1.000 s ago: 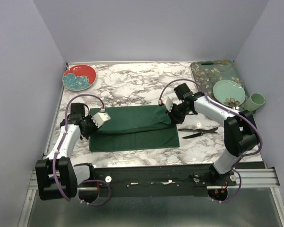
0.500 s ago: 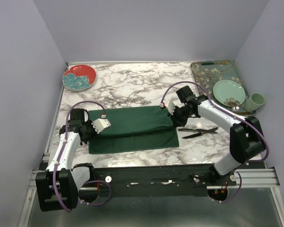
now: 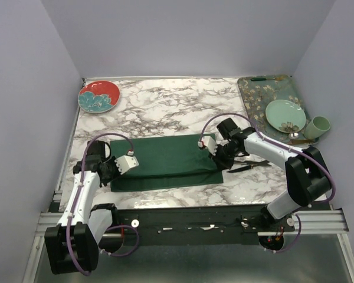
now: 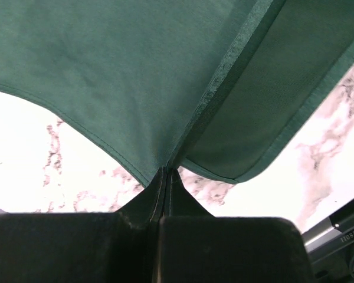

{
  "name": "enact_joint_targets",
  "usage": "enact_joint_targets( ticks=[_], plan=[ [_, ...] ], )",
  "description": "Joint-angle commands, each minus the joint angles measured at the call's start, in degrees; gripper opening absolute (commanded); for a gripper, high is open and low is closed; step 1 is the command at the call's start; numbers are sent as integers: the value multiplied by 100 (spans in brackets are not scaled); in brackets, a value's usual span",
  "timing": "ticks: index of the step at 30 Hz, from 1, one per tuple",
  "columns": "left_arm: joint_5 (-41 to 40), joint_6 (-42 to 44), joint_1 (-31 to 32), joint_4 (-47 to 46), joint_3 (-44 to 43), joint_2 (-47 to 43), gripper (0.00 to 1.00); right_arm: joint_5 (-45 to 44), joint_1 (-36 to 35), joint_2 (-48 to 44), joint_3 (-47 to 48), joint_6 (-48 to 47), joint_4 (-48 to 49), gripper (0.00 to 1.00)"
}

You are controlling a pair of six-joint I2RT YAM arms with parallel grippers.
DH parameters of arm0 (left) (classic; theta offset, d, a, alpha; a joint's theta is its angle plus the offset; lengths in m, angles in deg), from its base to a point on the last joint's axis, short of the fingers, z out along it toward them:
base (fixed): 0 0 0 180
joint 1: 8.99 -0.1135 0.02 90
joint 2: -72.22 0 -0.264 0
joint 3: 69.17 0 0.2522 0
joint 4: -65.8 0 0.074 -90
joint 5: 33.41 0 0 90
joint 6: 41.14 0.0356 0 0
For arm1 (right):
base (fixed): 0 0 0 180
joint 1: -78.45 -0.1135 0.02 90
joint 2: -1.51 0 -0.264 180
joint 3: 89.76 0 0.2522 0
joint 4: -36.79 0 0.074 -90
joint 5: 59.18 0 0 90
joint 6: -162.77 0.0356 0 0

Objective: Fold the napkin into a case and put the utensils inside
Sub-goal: Fold and flatten the napkin into a folded napkin.

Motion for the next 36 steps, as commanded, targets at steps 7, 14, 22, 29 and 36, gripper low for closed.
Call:
enact_joint_targets(
  ticks=[7, 14, 22, 29, 36],
  plan=[
    [-136, 289, -11, 492, 147, -441, 0, -165, -76, -136, -88, -127, -80, 1],
    [-155, 377, -2, 544, 270, -564, 22, -113, -76, -13, -45, -241, -246, 13],
    [293, 316, -19, 808, -213, -1109, 48, 274, -76, -513, 614, -259, -994, 66],
    [821, -439, -37, 625, -987, -591, 57, 327, -67, -156, 1422, 75, -1144, 70],
    [329, -1590, -37, -421, -1416, 867, 53, -42, -67, 1171, 2503, 1084, -669, 65]
  ],
)
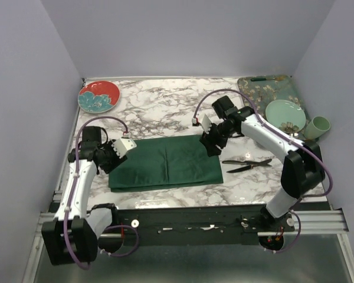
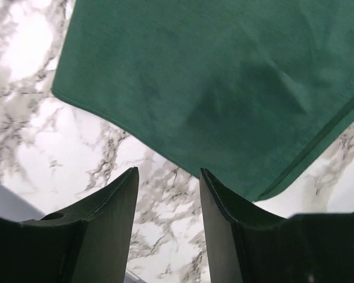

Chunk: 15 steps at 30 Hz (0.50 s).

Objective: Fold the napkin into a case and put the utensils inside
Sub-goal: Fold and flatten the napkin into a folded napkin, then smooth out the rectangle-folded napkin at the center of the board.

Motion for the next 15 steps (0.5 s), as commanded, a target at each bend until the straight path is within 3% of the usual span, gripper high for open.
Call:
enact_joint_targets(
  ticks=[1, 6, 15],
  plan=[
    [-167, -1114, -41, -861, -414, 1031, 54, -258, -19, 1022, 738, 797, 271, 65],
    [279, -1520, -225, -801, -1581, 2157, 56, -399, 138, 1646, 1695, 657, 289, 65],
    [176, -861, -261, -625, -2691, 3942, 62, -575, 350, 2701, 2839, -71, 166, 66]
  ],
)
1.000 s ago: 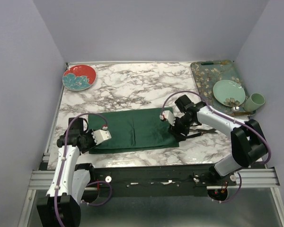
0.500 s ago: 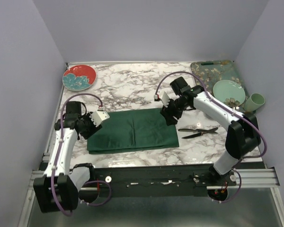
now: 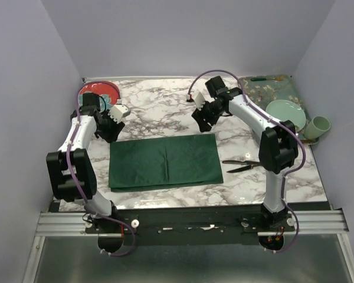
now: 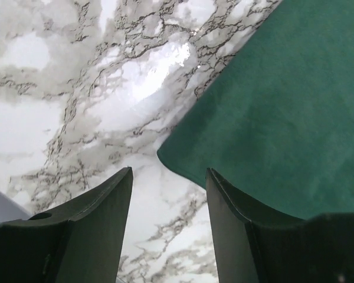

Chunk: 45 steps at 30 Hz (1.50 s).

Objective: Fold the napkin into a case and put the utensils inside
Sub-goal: Smooth out the rectangle-folded napkin at the center of the board.

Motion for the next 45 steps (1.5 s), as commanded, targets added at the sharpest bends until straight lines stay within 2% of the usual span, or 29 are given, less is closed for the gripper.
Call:
enact_joint_targets(
  ticks=[1, 7, 12, 13, 14, 17, 18, 19, 21, 22, 23, 25, 32, 37, 39, 40, 41, 43, 45],
  plan=[
    [95, 315, -14, 160, -398, 745, 62, -167, 51, 560, 542, -481, -119, 66],
    [7, 482, 39, 90, -531, 1300, 61, -70, 51, 929, 561, -771, -260, 66],
    [-160, 666, 83, 63, -496, 1520, 52, -157, 42, 1053, 289, -912, -181, 61],
    [-169, 676, 83, 55, -487, 1564, 49, -192, 51, 1053, 227, -938, -128, 59],
    [-186, 676, 83, 2, -470, 1573, 39, -262, 51, 1070, 174, -947, -23, 56],
    [-152, 658, 83, -16, -496, 1661, 23, -298, 51, 1123, 86, -1000, 39, 47],
    [-134, 641, 83, -16, -513, 1696, 21, -298, 51, 1141, 95, -1000, 39, 44],
    [-99, 597, 100, -16, -566, 1757, 18, -298, 51, 1149, 103, -1009, 39, 37],
    [-107, 535, 100, -33, -628, 1828, 8, -333, 51, 1176, 112, -1026, 74, 30],
    [-90, 491, 92, -42, -689, 1906, 4, -360, 42, 1202, 121, -1035, 92, 19],
    [-99, 474, 91, -42, -724, 1942, 0, -403, 42, 1211, 147, -1044, 110, 14],
    [-72, 430, 92, -51, -838, 2021, 0, -474, 51, 1237, 183, -1062, 145, 1],
    [-134, 69, 91, -358, -1506, 2320, 0, -1070, 182, 1448, 700, -807, 636, 1],
    [-318, -124, 83, -411, -2243, 2724, 0, -1414, 358, 1826, 1720, -789, 663, 1],
    [-327, -194, 91, -377, -2429, 2768, 16, -1485, 358, 1905, 1922, -815, 567, 11],
    [-162, -177, 39, -289, -2551, 2699, 27, -1459, 358, 1862, 1958, -807, 506, 32],
    [-47, -142, 30, -149, -2544, 2611, 42, -1337, 367, 1783, 1906, -807, 410, 43],
    [251, 85, -23, -8, -2308, 2165, 49, -1134, 367, 1336, 1487, -876, 321, 60],
    [419, 305, -93, 387, -2062, 1838, 55, -696, 367, 732, 1099, -973, 172, 67]
  ],
)
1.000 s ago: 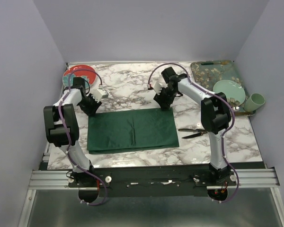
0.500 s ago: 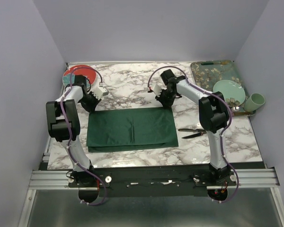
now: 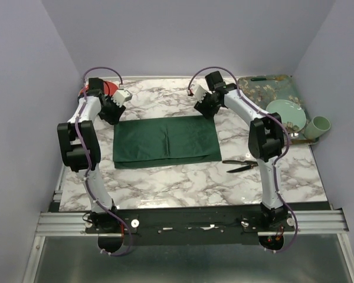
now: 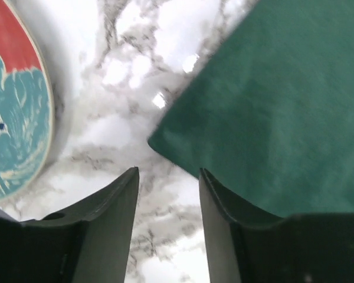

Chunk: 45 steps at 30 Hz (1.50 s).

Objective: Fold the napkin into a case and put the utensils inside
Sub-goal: Smooth out the rectangle-folded napkin at the center of the board.

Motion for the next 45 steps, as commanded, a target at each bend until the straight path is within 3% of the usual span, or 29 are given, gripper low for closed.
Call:
enact_joint_targets(
  ticks=[1, 3, 7, 16, 29, 45],
  plan=[
    [592, 431, -139, 781, 635, -1088, 56, 630, -4, -1110, -754, -230, -458, 71],
    [742, 721, -174, 941, 1102, -1485, 63, 1070, -22, -1435, -1255, -362, -774, 72],
    [751, 1082, -183, 844, 2498, -2478, 63, 1308, -162, -2173, -2300, -722, -802, 67],
    [541, 1223, -113, 598, 3354, -2665, 58, 1036, -707, -2377, -3742, -610, -82, 52],
    [268, 1214, -60, 361, 3539, -2595, 59, 324, -840, -2122, -4209, -635, 481, 46],
    [75, 1662, 361, 220, 4013, -3034, 55, 324, -839, -2439, -4060, -644, 201, 46]
  ],
)
